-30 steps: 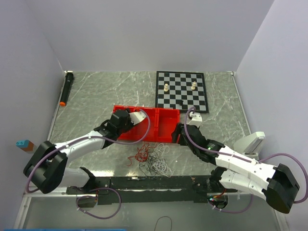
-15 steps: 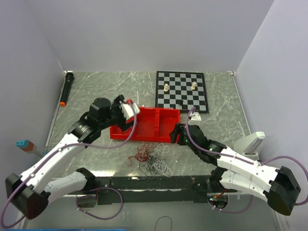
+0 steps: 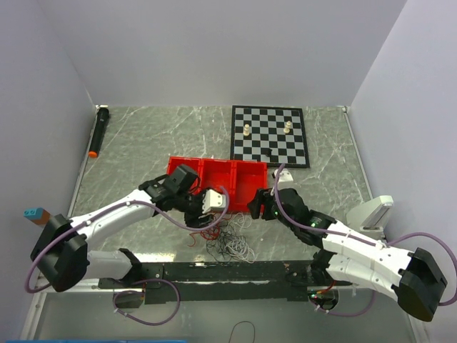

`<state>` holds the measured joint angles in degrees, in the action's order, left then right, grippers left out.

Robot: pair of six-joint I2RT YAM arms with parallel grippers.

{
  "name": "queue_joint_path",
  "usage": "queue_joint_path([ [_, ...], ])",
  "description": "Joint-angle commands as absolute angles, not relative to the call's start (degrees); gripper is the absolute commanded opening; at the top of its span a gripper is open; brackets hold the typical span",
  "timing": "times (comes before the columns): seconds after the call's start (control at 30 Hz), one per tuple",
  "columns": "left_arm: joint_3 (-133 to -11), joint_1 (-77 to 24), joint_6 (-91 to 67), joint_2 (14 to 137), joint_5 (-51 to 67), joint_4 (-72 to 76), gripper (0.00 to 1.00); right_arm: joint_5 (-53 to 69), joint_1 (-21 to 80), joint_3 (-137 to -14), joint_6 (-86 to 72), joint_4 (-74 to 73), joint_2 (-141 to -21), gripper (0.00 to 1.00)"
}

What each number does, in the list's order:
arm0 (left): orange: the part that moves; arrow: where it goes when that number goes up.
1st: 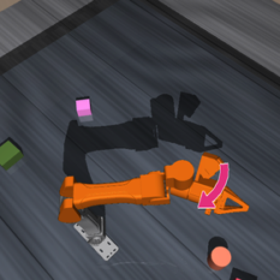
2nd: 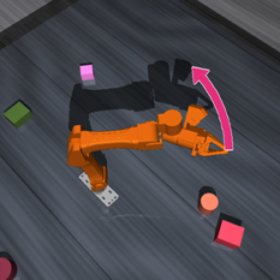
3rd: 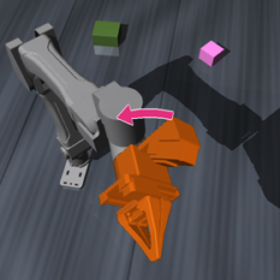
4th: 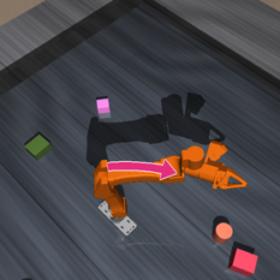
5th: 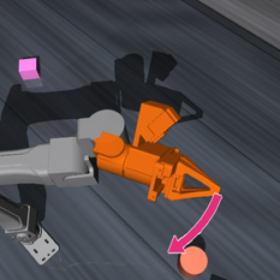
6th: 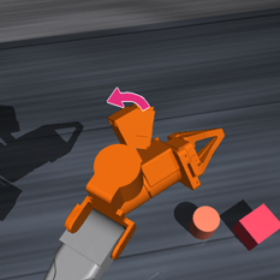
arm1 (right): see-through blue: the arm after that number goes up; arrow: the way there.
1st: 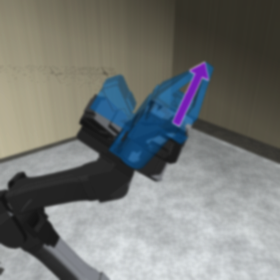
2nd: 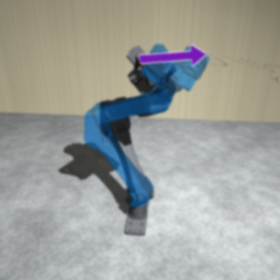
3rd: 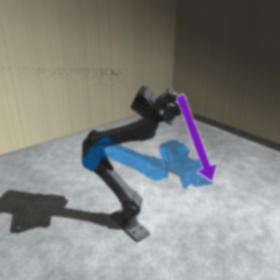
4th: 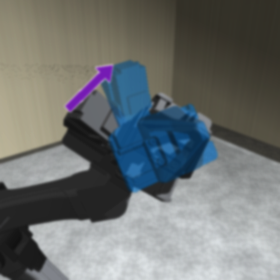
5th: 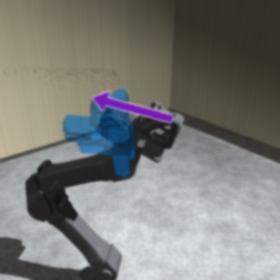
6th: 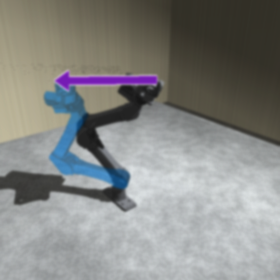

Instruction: Untangle the cables

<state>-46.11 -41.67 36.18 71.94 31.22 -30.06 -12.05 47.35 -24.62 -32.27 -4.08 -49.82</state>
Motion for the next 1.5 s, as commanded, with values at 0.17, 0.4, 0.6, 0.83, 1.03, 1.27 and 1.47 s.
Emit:
queue_joint_path([
  [0.17, -48.17, -44.82, 33.84, 75.32, 34.28, -23.38, 0.49, -10.2, 47.02, -23.29, -30.85, -1.23, -48.51, 0.72],
  [0.4, -45.97, -45.44, 36.21, 74.8, 30.33, -23.47, 0.19, -6.86, 47.2, -22.94, -28.83, -0.35, -47.64, 0.72],
  [0.6, -45.53, -45.44, 36.21, 72.69, 28.74, -24.26, 0.05, 1.13, 47.29, -23.99, -26.28, 1.85, -49.83, 0.72],
  [0.83, -50.26, -45.35, 33.93, 70.05, 28.39, -26.36, 0.01, 10.18, 52.11, -26.19, -23.91, 0.18, -53.17, 0.76],
  [1.03, -55.81, -45.26, 31.03, 68.29, 30.32, -31.11, 0.01, 12.58, 55.63, -28.56, -23.2, -2.99, -60.55, 0.77],
  [1.27, -48.43, -45.26, 30.76, 68.46, 30.41, -29.8, 0.45, 8.62, 56.78, -27.86, -24.26, -4.3, -59.07, 0.76],
  [1.47, -45.97, -45.26, 29.8, 71.54, 30.06, -25.85, 0.55, 8.53, 56.69, -26.28, -24.79, -4.04, -58.45, 0.73],
])
